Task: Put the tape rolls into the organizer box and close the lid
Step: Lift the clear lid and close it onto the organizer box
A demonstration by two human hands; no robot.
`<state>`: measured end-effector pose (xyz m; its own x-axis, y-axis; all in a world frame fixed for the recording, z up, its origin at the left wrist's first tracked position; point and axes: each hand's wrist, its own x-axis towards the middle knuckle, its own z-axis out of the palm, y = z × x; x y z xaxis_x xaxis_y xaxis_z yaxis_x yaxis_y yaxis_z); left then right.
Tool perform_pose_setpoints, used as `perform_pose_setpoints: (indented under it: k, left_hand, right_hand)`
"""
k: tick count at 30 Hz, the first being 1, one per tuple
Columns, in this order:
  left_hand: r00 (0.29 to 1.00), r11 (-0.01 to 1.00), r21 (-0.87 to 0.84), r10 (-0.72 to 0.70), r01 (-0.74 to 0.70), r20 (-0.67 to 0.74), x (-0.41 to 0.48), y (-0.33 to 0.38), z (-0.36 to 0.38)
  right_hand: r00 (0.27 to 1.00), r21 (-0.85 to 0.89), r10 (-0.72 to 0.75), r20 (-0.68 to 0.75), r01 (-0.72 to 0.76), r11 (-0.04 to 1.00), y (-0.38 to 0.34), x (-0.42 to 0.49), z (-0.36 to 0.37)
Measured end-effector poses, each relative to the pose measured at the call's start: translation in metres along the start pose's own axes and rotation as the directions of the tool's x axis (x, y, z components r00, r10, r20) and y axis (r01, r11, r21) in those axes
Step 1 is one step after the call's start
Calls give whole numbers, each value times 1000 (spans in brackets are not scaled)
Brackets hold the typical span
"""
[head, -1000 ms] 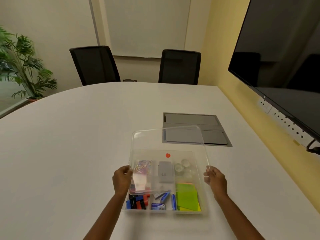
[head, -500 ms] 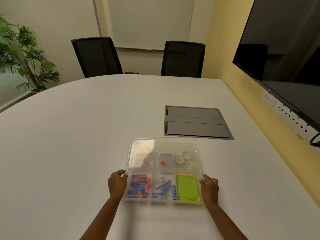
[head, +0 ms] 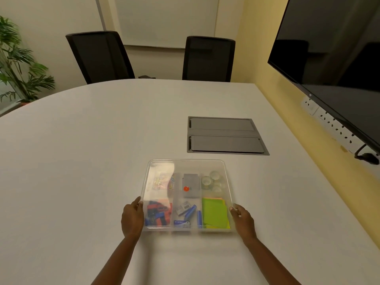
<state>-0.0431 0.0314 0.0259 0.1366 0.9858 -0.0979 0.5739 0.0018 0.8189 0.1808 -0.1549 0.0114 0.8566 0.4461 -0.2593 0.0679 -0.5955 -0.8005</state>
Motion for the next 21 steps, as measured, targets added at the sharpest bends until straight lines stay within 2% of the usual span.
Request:
perform_pose_setpoints:
  k: [4,9,14,21]
  left_hand:
    - [999,998,50,33,-33,6,-4,-9,3]
    - [999,1000,7,-18,18,-40,-10,-14,8]
    - [998,995,-95,-47,43,-42,-14,-22,6]
    - [995,987,-146,-71,60,-71,-20,-24,8]
  right_hand:
    - [1000,1,1,21,-1,1000,0,-1,-2]
    - [1000,7,7,24,-7,1000,0,-3,-3]
    - [998,101,48,45,-52,993,7,-5,-10]
    - [973,328,171,156,-214,920,21,-21,-12]
